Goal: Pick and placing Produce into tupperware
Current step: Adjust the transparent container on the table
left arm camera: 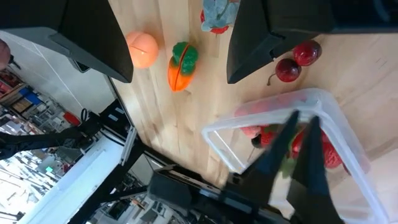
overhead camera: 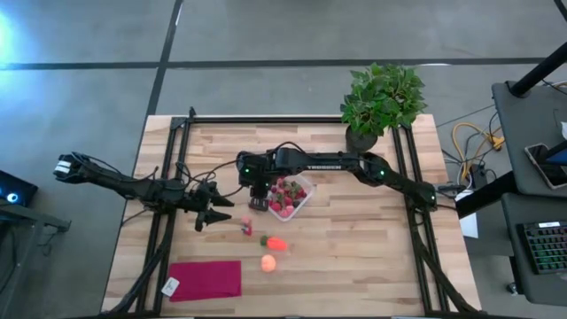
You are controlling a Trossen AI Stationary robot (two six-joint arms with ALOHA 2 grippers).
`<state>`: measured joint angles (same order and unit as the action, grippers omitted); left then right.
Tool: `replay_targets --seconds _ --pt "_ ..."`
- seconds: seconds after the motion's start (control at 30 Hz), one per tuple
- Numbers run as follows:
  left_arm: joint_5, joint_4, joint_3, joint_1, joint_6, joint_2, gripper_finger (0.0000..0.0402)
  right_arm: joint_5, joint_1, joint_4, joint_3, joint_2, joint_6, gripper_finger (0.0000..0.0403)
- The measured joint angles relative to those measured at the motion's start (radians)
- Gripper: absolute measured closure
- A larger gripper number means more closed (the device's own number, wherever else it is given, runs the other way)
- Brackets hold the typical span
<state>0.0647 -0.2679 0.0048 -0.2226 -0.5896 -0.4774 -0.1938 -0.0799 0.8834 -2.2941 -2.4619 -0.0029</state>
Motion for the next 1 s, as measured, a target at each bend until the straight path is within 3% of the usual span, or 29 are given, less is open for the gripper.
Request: replay_targets --seconds 0.4,0.7,1.0 --pt "0.000 0.000 0.000 0.000 -0.002 0.000 0.0155 -0.009 0.004 0.004 0.000 0.002 0.024 0.0351" --pt "0.000 0.001 0.000 0.000 -0.005 0.000 0.0155 0.066 0.001 -0.013 -0.035 0.002 0.030 0.0351" --pt "0.023 -0.002 0.000 -0.001 -0.005 0.001 0.0155 0.119 -0.044 -0.012 -0.024 -0.032 0.188 0.0351"
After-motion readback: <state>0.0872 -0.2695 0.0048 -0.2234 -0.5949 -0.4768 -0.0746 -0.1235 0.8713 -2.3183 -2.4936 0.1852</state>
